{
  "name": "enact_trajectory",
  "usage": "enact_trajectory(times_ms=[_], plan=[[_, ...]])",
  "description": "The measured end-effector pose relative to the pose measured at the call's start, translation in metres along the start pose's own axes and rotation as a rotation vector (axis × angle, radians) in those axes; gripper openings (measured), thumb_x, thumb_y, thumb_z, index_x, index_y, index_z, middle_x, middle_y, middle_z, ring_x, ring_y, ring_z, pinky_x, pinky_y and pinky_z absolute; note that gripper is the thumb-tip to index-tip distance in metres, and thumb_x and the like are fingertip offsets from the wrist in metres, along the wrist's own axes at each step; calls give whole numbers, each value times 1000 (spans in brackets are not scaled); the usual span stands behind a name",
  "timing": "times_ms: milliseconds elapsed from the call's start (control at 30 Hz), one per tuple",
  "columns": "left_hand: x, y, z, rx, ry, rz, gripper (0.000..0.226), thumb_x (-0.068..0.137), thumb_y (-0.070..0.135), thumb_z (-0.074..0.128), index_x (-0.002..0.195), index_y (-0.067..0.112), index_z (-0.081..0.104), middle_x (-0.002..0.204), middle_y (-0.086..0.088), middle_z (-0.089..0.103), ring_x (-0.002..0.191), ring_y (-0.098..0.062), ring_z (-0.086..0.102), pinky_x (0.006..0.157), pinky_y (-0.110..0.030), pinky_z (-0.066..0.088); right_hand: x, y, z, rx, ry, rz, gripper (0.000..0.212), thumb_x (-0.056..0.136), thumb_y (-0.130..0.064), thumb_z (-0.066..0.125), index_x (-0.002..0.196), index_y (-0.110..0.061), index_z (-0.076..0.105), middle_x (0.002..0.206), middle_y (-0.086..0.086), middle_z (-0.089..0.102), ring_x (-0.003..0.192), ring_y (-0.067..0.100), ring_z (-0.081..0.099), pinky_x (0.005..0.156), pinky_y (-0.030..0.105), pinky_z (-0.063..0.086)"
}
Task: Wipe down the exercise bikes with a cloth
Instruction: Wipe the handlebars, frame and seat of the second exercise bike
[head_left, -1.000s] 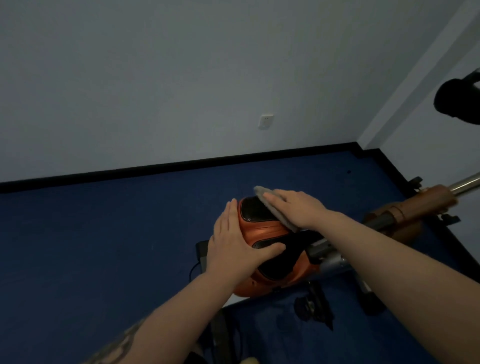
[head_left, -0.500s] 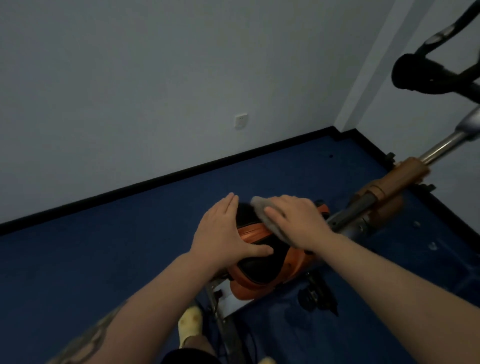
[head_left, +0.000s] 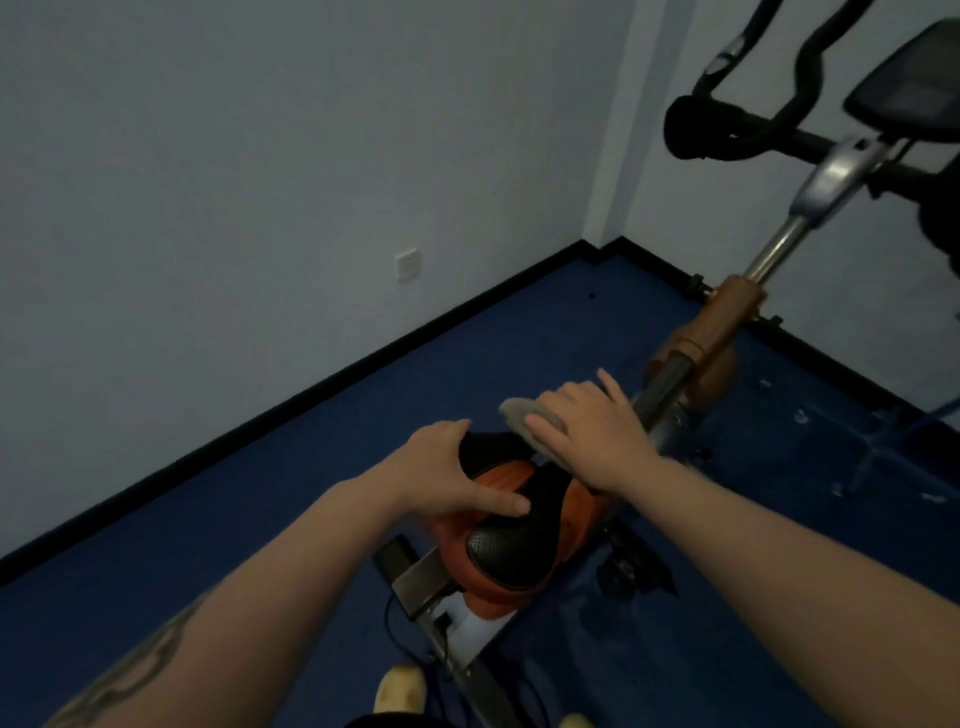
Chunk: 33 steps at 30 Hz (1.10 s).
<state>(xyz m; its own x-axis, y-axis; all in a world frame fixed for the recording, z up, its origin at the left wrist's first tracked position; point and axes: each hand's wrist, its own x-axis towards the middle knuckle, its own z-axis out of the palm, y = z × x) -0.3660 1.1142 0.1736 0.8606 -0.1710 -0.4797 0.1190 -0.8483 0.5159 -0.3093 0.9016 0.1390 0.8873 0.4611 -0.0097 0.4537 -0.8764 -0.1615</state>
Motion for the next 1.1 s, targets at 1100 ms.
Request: enact_trajectory(times_ms=[1100], plan=[[34,-26,11,-185,274,442,29,98,25,46,120,32,64,116,20,61,100,4,51,79,-18,38,-13,-82,10,750,299,1168,50,100,-46,39,138,-14,38,127,14,56,106,29,57,82,33,47]])
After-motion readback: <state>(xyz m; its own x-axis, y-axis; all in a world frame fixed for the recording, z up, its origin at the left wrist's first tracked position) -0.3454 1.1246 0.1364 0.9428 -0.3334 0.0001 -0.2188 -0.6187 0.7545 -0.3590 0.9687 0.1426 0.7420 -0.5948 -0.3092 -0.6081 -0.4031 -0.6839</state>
